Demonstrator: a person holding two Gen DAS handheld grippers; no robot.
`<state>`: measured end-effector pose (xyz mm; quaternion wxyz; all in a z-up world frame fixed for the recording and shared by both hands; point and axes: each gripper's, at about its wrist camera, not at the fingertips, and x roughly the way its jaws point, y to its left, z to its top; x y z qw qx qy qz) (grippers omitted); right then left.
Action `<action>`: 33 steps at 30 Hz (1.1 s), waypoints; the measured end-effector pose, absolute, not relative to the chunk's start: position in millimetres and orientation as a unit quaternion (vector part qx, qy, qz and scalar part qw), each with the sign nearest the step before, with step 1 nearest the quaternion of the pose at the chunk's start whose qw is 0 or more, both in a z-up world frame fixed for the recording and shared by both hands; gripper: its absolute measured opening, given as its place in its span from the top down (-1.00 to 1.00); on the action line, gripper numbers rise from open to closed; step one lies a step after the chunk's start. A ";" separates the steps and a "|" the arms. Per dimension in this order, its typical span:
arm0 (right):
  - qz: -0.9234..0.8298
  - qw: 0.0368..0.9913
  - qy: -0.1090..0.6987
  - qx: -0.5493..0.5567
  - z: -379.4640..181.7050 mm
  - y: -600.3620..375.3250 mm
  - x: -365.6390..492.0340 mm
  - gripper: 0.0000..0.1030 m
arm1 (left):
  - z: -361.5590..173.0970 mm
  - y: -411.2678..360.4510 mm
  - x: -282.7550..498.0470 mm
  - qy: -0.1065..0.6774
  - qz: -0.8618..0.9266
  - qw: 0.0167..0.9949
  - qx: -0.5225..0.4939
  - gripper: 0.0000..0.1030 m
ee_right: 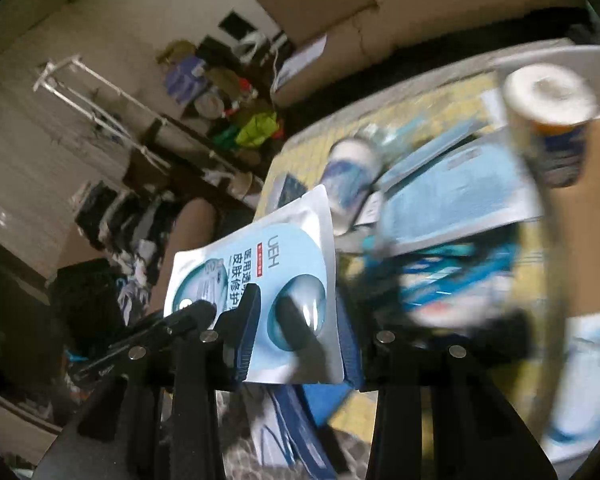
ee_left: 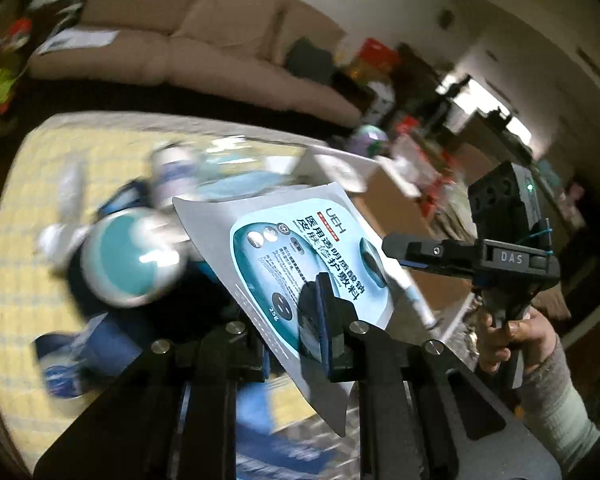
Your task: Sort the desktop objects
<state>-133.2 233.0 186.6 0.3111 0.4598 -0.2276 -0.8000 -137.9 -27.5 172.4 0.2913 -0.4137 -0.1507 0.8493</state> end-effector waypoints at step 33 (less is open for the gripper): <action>-0.806 0.105 -0.124 0.569 125.2 460.8 -110.0 0.23 | 133.9 256.6 -107.7 0.112 0.784 0.358 -0.494 -0.33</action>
